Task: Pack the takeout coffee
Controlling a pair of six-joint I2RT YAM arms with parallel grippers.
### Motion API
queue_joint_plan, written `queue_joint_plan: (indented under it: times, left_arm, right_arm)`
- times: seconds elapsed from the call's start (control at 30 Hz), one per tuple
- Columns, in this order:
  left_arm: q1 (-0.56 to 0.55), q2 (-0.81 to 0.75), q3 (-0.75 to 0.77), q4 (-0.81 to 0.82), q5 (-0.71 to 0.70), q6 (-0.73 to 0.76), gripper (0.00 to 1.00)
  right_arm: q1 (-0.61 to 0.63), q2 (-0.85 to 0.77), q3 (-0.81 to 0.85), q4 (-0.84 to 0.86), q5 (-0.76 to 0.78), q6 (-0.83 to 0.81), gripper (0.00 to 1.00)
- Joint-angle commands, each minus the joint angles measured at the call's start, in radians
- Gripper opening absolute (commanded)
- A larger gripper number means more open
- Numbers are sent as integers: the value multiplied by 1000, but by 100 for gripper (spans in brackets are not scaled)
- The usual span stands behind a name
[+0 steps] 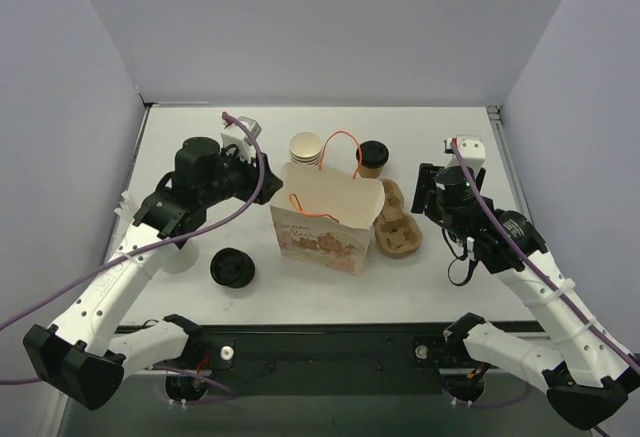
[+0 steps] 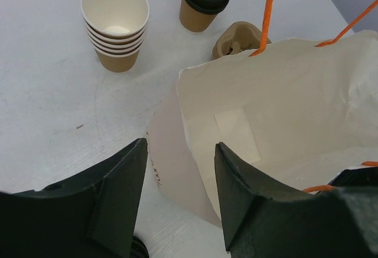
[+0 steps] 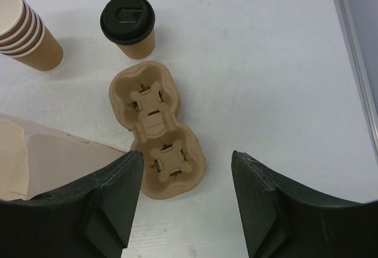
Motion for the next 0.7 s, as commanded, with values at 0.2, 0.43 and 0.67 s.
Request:
queue_joint_plan:
  times: [0.2, 0.43, 0.67]
  left_arm:
    - [-24, 13, -32, 56, -17, 50, 19]
    - [-26, -59, -36, 5, -51, 50, 0]
    - [-26, -95, -55, -21, -54, 50, 0]
  right_arm:
    - [-21, 31, -23, -10, -63, 61, 61]
    - [-64, 108, -40, 19, -102, 54, 61]
    - [-147, 228, -69, 115, -259, -15, 62]
